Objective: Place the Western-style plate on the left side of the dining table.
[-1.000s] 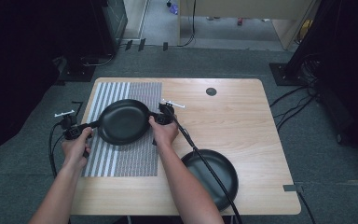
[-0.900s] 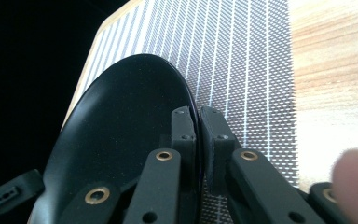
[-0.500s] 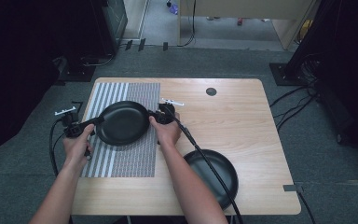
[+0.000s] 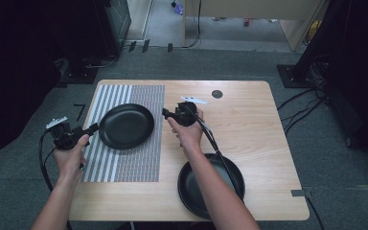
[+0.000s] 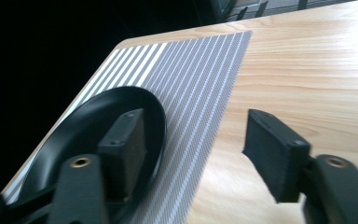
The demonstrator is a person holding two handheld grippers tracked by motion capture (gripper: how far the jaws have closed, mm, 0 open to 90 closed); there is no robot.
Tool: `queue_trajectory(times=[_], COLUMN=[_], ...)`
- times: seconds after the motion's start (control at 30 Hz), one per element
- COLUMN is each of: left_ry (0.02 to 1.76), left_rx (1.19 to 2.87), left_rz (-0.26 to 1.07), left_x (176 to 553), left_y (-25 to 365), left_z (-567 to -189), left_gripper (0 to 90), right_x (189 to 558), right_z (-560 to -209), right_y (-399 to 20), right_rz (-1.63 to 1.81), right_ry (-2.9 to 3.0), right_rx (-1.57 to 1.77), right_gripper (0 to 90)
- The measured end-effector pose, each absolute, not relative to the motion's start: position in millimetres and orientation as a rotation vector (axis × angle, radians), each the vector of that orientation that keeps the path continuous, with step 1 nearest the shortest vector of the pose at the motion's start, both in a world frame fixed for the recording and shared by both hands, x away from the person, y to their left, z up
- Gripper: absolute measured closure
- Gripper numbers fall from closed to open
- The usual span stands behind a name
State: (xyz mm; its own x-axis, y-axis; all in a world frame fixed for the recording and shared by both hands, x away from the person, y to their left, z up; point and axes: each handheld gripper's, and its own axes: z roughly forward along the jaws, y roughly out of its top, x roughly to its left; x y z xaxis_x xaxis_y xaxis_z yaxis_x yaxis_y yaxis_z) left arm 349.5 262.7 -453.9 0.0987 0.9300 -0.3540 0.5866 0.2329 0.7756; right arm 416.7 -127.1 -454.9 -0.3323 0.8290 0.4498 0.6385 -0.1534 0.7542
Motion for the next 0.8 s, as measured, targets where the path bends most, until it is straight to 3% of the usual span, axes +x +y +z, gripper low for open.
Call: queue_trajectory(times=[0.13,0.8], left_ry=[1.554,1.523], left_rx=[1.462,1.494], left_rz=[0.487,0.491], left_x=[335.4,281.1], left_y=[257.8,239.1], left_z=[-447.8,-443.2], left_gripper=[17.2,14.0], right_x=[400.9,321.8], right_z=[-447.4,-438.9], right_y=[-148.1,-244.6], right_rz=[1.452,1.415], right_ry=[1.968,1.941], right_rx=[1.621,1.576], right_gripper=[29.0,23.1])
